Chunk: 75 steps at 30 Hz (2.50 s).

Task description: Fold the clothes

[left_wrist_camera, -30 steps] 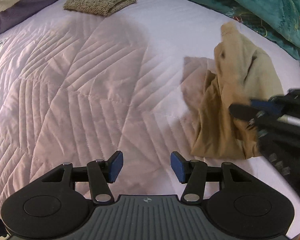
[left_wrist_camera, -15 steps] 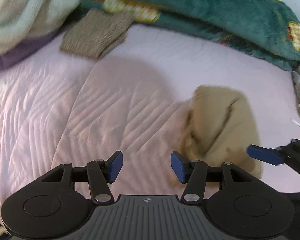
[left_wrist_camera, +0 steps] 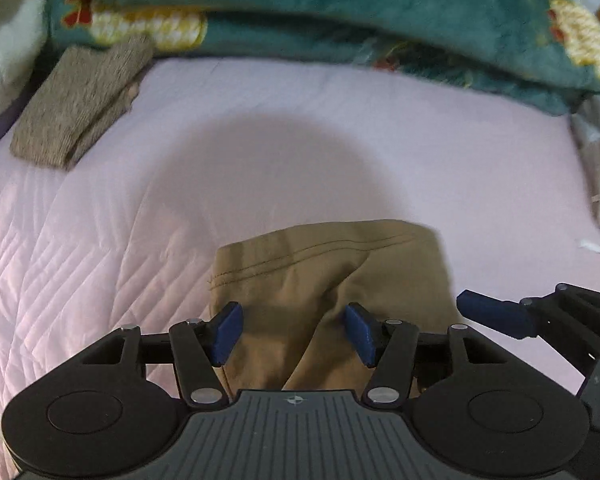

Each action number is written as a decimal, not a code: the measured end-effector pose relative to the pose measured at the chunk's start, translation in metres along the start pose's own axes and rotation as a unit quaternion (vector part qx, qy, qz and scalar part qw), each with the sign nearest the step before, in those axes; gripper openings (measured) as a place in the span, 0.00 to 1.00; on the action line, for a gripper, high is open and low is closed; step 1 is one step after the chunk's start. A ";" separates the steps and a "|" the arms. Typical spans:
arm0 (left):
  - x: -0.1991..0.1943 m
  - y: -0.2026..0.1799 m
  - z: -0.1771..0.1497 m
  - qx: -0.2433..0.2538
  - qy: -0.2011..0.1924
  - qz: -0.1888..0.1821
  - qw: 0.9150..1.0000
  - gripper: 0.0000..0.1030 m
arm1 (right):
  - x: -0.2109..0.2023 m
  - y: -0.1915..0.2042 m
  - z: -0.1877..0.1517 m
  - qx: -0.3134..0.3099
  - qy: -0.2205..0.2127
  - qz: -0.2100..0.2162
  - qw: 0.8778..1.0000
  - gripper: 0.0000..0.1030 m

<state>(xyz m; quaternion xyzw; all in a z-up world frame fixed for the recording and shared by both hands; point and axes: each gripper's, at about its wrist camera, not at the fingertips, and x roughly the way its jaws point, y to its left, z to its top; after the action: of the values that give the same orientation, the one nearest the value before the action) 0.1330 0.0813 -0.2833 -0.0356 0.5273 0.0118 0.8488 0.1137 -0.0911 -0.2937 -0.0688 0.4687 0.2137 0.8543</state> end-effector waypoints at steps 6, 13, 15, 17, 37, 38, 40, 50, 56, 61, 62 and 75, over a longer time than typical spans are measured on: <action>0.039 0.014 -0.022 -0.017 0.013 0.004 1.000 0.66 | 0.042 0.006 -0.017 -0.026 0.013 0.004 1.000 0.49; -0.018 0.015 -0.016 -0.013 -0.011 0.000 1.000 0.66 | -0.007 0.007 -0.008 -0.012 -0.016 0.004 1.000 0.50; -0.036 0.013 -0.026 -0.010 -0.005 -0.004 1.000 0.66 | -0.027 0.010 -0.014 -0.012 -0.011 0.003 1.000 0.50; -0.033 0.011 -0.040 -0.004 0.013 -0.005 1.000 0.66 | -0.029 0.014 -0.027 -0.013 0.005 0.004 1.000 0.50; -0.098 -0.046 -0.097 0.061 0.039 -0.065 0.995 0.69 | -0.117 -0.025 -0.103 0.090 0.013 -0.088 0.992 0.57; -0.095 -0.059 -0.102 0.070 0.044 -0.073 0.994 0.69 | -0.121 -0.028 -0.108 0.092 0.015 -0.093 0.991 0.57; -0.089 -0.080 -0.107 0.078 0.047 -0.075 0.993 0.69 | -0.128 -0.033 -0.119 0.096 0.019 -0.100 0.990 0.57; -0.094 -0.119 -0.105 0.076 0.050 -0.047 0.995 0.68 | -0.124 -0.044 -0.122 0.097 -0.001 -0.050 0.994 0.32; -0.130 -0.082 -0.095 0.041 0.063 -0.014 0.997 0.69 | -0.132 -0.048 -0.101 0.085 -0.017 -0.025 0.996 0.35; -0.167 -0.034 -0.098 0.009 0.067 0.013 0.998 0.69 | -0.143 -0.028 -0.086 0.056 -0.025 -0.012 0.998 0.38; -0.173 -0.022 -0.100 0.002 0.067 0.019 0.998 0.69 | -0.145 -0.024 -0.083 0.056 -0.026 -0.011 0.998 0.41; -0.253 -0.001 -0.079 0.022 0.048 0.001 0.999 0.73 | -0.214 0.033 -0.031 0.080 0.003 -0.027 0.996 0.72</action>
<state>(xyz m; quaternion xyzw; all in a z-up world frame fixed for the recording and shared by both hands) -0.0499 0.0793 -0.0917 -0.0163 0.5676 -0.0005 0.8232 -0.0248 -0.1354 -0.1299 -0.0140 0.4850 0.1521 0.8611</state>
